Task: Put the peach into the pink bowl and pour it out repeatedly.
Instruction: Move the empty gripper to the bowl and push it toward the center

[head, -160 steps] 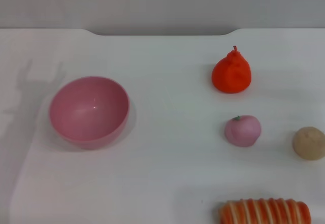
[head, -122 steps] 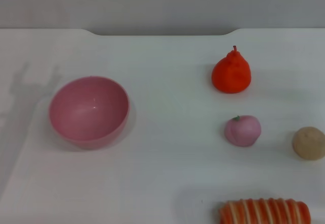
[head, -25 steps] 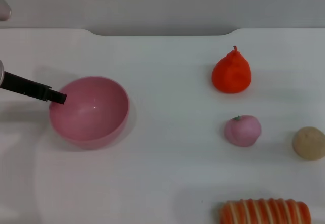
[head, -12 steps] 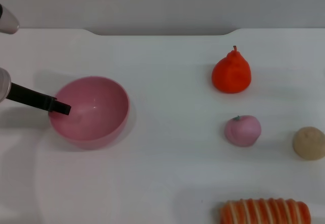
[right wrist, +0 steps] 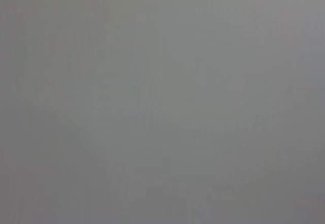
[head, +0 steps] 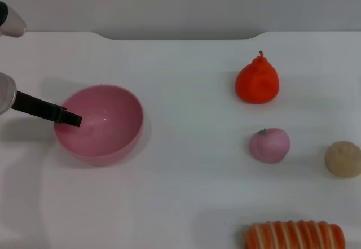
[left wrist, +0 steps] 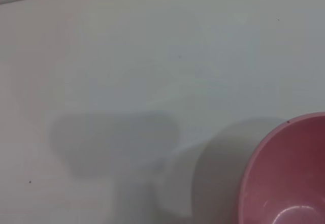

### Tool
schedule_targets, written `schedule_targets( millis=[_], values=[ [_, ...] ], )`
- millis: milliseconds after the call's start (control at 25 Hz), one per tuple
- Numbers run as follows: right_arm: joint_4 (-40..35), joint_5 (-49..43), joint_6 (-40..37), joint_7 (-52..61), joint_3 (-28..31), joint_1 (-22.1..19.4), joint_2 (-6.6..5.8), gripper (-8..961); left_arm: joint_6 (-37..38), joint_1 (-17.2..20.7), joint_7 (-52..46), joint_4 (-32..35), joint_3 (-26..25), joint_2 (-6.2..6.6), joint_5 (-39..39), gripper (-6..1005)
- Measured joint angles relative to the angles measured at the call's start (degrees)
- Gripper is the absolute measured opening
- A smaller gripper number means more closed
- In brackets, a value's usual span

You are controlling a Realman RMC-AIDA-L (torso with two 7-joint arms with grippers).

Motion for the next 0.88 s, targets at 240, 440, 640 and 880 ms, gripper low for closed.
schedule_targets(
  millis=[240, 440, 640, 880],
  values=[
    [0.0, 0.0, 0.0, 0.0, 0.1, -0.1, 0.00, 586, 0.2, -0.2, 0.0, -0.2, 0.5, 0.00, 0.2, 695],
    [0.0, 0.0, 0.0, 0.0, 0.1, 0.0, 0.00, 587, -0.5, -0.3, -0.6, 0.2, 2.1, -0.03, 0.3, 692],
    [0.0, 0.0, 0.0, 0.0, 0.1, -0.1, 0.00, 587, -0.9, -0.4, -0.7, 0.3, 1.8, 0.02, 0.1, 580],
    [0.0, 0.0, 0.0, 0.0, 0.6, -0.4, 0.00, 587, -0.8, -0.8, -0.7, 0.3, 2.1, 0.04, 0.1, 339]
  ],
)
